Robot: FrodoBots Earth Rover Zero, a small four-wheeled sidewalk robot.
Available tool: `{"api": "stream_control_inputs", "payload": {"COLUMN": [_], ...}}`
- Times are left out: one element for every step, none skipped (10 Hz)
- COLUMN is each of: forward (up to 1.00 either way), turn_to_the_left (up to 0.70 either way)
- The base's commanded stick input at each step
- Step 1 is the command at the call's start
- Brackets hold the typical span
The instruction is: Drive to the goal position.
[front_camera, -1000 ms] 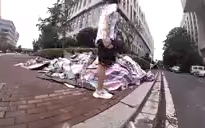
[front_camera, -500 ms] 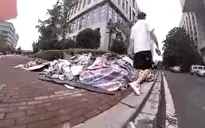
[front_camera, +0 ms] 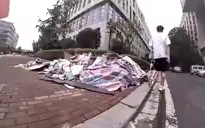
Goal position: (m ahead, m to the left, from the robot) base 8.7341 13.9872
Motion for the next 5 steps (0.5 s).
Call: {"api": "stream_control_inputs", "payload": {"forward": [-0.45, -0.45, -0.45, -0.45, -0.45], "turn_to_the_left": [-0.27, -0.27, -0.27, -0.27, -0.27]}}
